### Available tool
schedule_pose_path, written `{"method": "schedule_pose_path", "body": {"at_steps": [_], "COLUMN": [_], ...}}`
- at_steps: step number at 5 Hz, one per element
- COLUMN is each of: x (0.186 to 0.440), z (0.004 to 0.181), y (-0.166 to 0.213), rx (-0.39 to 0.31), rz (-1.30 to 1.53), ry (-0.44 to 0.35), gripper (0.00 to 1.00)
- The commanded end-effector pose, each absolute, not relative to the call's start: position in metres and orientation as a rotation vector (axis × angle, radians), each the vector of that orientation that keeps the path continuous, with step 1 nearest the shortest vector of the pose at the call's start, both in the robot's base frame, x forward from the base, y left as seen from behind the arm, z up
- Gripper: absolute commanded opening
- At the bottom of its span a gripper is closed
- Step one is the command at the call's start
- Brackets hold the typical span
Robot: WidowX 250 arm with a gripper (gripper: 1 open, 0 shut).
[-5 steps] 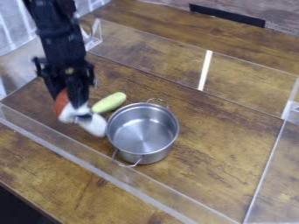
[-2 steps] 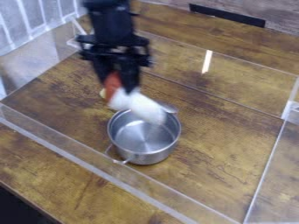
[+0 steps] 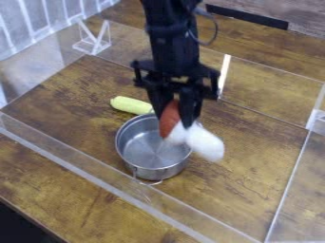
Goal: Put the mushroom in the silver pot
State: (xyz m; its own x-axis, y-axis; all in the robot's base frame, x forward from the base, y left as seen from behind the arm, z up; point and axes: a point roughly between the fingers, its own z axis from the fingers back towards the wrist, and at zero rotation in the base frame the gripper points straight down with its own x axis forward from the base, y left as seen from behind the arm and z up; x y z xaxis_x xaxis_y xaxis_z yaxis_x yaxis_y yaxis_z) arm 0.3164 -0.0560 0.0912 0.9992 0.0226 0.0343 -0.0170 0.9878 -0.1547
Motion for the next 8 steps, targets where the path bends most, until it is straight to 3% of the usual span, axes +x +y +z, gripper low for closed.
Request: {"method": "schedule_pose_path", "body": {"at_steps": [1, 4, 6, 8], "x": [0.317, 0.323, 0.334, 0.338], "z": [0.09, 0.069, 0.064, 0.065], "y": [-0.054, -0.043, -0.024, -0.005], "rx": [-0.136, -0.088, -0.063, -0.073], "rz": [0.019, 0.066, 0.166, -0.038], "ry": [-0.075, -0.08, -0.09, -0.097], "gripper": [0.0, 0.0, 0.0, 0.0]}}
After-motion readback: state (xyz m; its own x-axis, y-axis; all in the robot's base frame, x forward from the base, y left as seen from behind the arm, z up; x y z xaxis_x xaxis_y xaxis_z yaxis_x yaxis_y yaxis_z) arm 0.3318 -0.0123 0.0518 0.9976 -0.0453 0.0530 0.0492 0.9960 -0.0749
